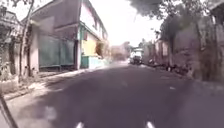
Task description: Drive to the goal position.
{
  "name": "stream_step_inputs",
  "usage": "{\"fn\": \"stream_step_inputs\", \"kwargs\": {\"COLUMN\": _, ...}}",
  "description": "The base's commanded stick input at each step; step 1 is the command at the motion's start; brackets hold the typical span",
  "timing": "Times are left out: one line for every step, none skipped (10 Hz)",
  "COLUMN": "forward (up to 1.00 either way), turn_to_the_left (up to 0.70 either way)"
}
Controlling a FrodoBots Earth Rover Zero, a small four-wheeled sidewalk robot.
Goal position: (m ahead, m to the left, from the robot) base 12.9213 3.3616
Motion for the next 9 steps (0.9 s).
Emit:
{"fn": "stream_step_inputs", "kwargs": {"forward": 1.0, "turn_to_the_left": -0.31}}
{"fn": "stream_step_inputs", "kwargs": {"forward": 1.0, "turn_to_the_left": -0.02}}
{"fn": "stream_step_inputs", "kwargs": {"forward": 1.0, "turn_to_the_left": 0.0}}
{"fn": "stream_step_inputs", "kwargs": {"forward": 1.0, "turn_to_the_left": 0.0}}
{"fn": "stream_step_inputs", "kwargs": {"forward": 1.0, "turn_to_the_left": 0.0}}
{"fn": "stream_step_inputs", "kwargs": {"forward": 1.0, "turn_to_the_left": 0.0}}
{"fn": "stream_step_inputs", "kwargs": {"forward": 1.0, "turn_to_the_left": 0.0}}
{"fn": "stream_step_inputs", "kwargs": {"forward": 1.0, "turn_to_the_left": 0.0}}
{"fn": "stream_step_inputs", "kwargs": {"forward": 1.0, "turn_to_the_left": 0.0}}
